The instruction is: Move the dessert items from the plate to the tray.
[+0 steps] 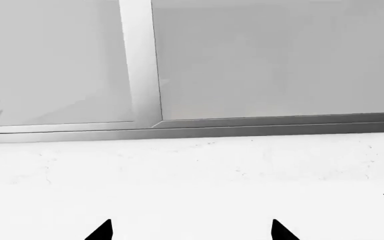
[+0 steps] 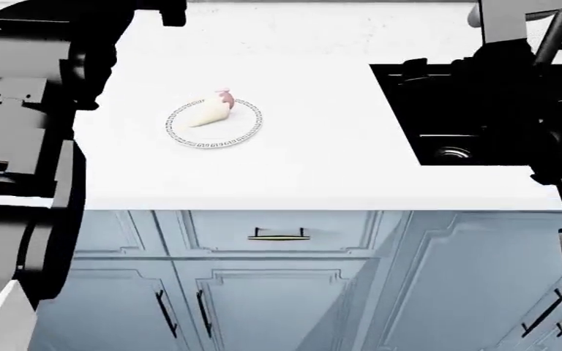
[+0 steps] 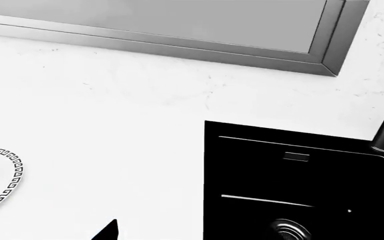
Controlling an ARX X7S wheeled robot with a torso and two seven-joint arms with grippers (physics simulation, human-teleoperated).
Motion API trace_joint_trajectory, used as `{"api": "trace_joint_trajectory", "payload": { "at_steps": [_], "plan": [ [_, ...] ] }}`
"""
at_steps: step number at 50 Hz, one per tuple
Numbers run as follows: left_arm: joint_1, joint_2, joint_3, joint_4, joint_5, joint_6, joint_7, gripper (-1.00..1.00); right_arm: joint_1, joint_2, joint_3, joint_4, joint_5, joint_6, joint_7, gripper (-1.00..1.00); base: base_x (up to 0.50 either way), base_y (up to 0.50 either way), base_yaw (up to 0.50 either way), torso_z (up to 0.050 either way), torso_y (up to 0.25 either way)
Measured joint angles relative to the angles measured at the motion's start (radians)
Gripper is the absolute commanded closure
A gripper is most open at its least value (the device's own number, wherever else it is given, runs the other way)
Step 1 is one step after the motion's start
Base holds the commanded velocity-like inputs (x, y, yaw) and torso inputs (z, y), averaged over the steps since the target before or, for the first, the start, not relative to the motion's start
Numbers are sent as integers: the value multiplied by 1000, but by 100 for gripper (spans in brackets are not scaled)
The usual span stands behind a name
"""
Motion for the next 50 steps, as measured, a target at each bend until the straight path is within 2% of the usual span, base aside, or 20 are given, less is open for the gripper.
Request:
{"api": "trace_joint_trajectory", "payload": {
  "at_steps": [15,39,45,50],
  "plan": [
    [-64,38,-89,-146,152,-9,77,-100,47,-21,-25,121,4,2,-54,-100,500,1,0,0,0],
    [-78,52,-115,-184,212,2,137,-100,60,-27,-28,155,4,-9,-67,-100,500,1,0,0,1],
    [-78,53,-121,-186,210,28,158,-100,56,-27,-23,152,6,-16,-65,-100,18,0,0,0,0],
    [-80,55,-119,-182,204,85,250,-100,50,-26,-20,158,6,-27,-69,-100,0,0,0,0,0]
  ]
}}
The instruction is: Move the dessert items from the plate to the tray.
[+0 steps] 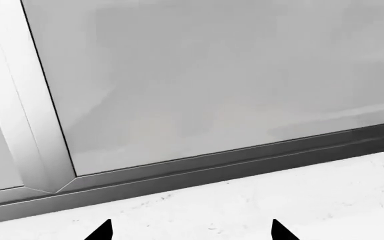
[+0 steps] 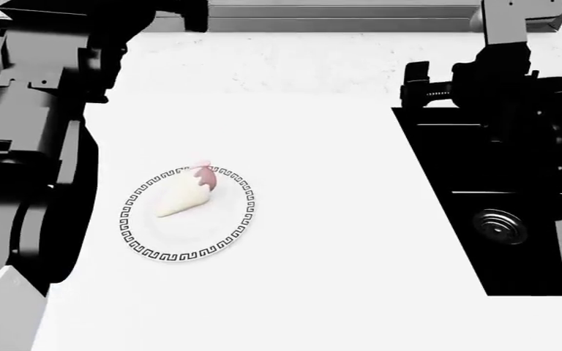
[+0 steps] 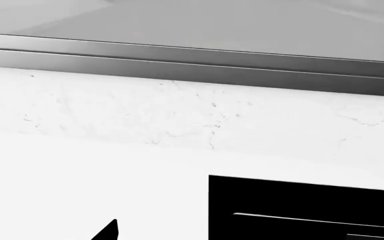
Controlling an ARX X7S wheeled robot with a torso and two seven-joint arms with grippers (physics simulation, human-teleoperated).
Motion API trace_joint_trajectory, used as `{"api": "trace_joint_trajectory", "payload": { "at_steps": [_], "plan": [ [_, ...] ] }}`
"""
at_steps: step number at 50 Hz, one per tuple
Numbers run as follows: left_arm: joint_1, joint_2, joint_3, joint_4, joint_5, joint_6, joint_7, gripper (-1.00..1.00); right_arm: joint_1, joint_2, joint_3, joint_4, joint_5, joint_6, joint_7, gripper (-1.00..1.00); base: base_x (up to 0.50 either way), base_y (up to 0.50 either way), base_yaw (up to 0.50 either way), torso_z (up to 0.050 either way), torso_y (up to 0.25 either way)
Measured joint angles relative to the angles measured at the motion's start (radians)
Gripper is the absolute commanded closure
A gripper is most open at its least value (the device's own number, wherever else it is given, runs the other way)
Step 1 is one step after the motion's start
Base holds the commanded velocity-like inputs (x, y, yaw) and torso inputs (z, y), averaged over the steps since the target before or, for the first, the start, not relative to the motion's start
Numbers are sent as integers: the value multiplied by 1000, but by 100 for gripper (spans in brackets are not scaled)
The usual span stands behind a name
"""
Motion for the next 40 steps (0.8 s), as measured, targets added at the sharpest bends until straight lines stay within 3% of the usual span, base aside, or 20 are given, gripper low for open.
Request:
{"api": "trace_joint_trajectory", "payload": {
  "at_steps": [5,12,20,29,40],
  "plan": [
    [88,-23,34,199,-8,-71,157,-100,-10,-3,-1,17,-5,-21,-9,-100,0,0,0,0,0],
    [268,-165,90,535,-49,-157,442,-100,-22,-16,-11,64,-23,-63,-29,-100,0,0,0,0,0],
    [404,-303,153,775,-71,-247,660,-100,-26,-40,-29,142,-52,-118,-57,-100,0,0,0,0,0],
    [491,-402,195,947,-102,-338,809,-100,-23,-66,-45,215,-78,-164,-82,-100,0,0,0,0,0],
    [541,-456,211,1048,-137,-410,893,-100,-20,-74,-51,236,-88,-178,-90,-100,0,0,0,0,0]
  ]
}}
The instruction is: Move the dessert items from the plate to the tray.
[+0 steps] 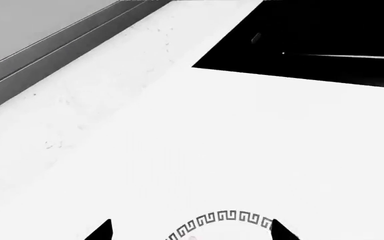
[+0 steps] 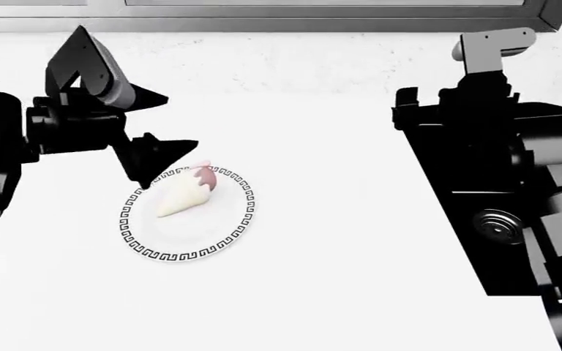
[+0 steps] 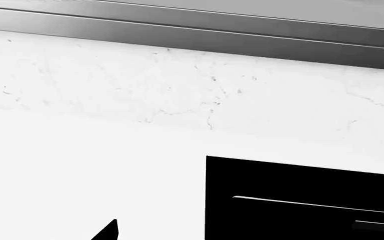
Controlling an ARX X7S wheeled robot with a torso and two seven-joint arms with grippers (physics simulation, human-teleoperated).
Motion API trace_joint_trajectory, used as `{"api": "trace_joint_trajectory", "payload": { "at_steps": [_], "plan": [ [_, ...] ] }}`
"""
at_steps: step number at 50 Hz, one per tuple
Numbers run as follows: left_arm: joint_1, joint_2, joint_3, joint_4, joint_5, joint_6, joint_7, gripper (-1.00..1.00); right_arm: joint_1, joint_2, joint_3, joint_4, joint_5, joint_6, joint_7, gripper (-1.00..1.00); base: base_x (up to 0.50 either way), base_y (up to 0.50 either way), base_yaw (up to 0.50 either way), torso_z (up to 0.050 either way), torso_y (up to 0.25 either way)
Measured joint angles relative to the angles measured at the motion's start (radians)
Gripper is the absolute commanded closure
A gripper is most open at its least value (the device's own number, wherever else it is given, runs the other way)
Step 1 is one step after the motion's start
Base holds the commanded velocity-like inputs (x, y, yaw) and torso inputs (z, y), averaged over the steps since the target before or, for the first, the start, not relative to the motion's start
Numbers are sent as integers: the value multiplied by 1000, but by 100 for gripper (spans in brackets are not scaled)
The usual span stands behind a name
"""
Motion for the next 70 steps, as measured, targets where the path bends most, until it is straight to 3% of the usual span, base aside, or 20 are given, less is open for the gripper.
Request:
{"api": "trace_joint_trajectory", "payload": {
  "at_steps": [18,70],
  "plan": [
    [54,-34,14,48,-30,-22,50,-100,3,-10,-5,21,-9,-12,-5,-100,0,0,0,0,0],
    [139,24,91,-155,17,161,-1,-100,-17,5,5,-27,-3,-5,16,-100,0,0,0,0,0]
  ]
}}
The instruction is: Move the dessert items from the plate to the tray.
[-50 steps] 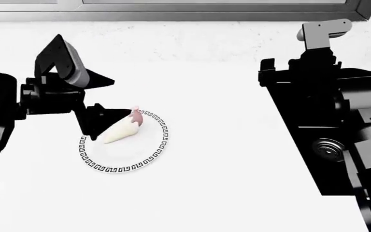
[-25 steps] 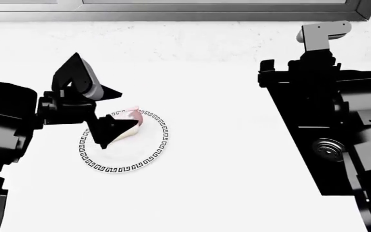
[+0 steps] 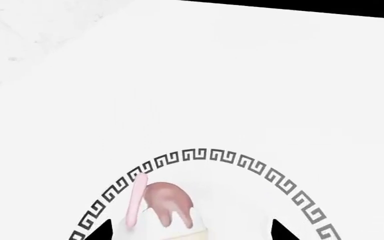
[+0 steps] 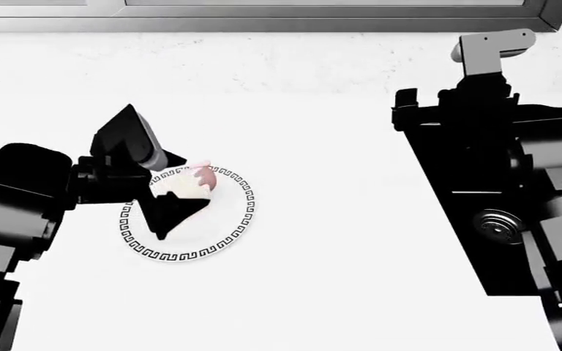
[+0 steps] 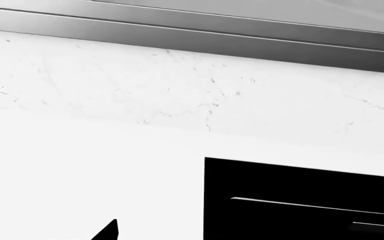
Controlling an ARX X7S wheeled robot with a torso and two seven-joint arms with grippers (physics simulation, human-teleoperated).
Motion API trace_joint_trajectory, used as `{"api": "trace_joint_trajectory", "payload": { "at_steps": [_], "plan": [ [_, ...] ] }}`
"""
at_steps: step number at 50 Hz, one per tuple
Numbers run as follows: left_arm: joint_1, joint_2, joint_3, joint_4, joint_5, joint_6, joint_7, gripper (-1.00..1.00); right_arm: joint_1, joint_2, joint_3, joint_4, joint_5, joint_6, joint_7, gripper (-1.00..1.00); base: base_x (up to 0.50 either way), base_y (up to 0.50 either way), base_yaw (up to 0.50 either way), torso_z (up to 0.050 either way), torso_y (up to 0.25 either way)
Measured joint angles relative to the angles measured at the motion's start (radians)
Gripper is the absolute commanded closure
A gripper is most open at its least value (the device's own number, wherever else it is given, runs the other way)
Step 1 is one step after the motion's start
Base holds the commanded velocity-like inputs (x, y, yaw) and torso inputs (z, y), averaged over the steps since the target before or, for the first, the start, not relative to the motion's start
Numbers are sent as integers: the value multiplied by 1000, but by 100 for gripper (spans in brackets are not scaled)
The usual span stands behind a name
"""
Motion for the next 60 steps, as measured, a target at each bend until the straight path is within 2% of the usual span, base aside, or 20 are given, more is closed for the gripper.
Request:
{"api": "trace_joint_trajectory", "payload": {
  "at_steps": [60],
  "plan": [
    [-9,54,46,-231,37,158,-49,-100,-12,1,-3,-12,-15,-21,16,-100,0,0,0,0,0]
  ]
}}
